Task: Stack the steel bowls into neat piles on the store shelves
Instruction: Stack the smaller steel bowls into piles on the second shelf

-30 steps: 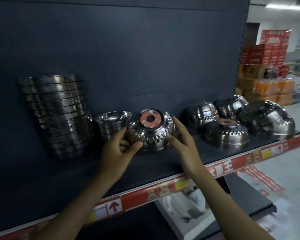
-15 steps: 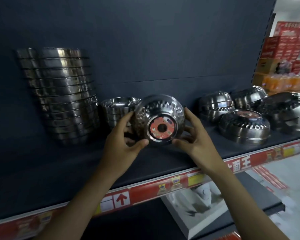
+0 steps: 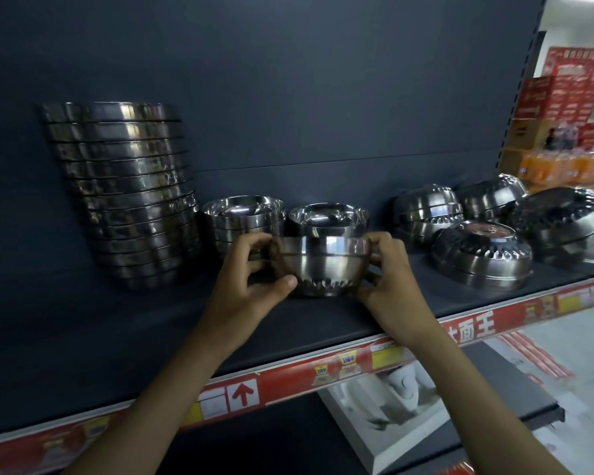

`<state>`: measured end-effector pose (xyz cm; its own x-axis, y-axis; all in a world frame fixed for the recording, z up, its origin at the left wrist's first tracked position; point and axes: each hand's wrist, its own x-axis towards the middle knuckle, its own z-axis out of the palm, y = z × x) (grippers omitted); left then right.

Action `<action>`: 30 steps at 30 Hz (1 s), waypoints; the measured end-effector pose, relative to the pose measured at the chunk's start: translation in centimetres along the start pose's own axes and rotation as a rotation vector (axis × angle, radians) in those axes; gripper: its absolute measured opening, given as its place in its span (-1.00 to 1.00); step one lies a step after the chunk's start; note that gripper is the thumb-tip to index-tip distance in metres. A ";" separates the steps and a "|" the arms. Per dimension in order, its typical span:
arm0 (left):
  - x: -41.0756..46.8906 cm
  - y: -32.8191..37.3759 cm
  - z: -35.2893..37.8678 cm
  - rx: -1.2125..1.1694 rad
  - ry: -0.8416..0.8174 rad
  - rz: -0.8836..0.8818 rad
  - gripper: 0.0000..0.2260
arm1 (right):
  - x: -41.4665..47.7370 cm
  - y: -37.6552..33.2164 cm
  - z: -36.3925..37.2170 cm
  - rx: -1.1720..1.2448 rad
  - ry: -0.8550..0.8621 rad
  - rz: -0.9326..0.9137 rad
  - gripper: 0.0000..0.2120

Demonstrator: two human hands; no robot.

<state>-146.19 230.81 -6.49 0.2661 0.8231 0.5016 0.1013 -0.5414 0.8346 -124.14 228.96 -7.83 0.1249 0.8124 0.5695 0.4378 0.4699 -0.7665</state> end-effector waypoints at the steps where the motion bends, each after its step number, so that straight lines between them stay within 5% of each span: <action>1: 0.0 0.0 -0.1 -0.003 -0.006 -0.006 -0.56 | 0.0 0.0 0.0 -0.002 -0.001 0.000 -0.39; 13: 0.4 -0.9 -0.4 -0.010 -0.112 -0.065 -0.59 | -0.1 -0.8 0.0 -0.013 0.001 0.030 -0.41; 23: 0.5 -0.7 -0.2 0.024 -0.124 -0.063 -0.55 | -0.6 -1.4 -0.1 0.139 -0.058 0.123 -0.66; 30: 0.2 -0.1 0.1 -0.046 0.054 0.060 -0.49 | -1.3 -1.6 0.1 0.169 -0.017 -0.059 -0.69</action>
<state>-146.07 231.00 -6.46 0.2183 0.7981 0.5617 0.0424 -0.5827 0.8115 -125.08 227.14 -7.33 0.0875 0.7866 0.6113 0.2883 0.5674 -0.7713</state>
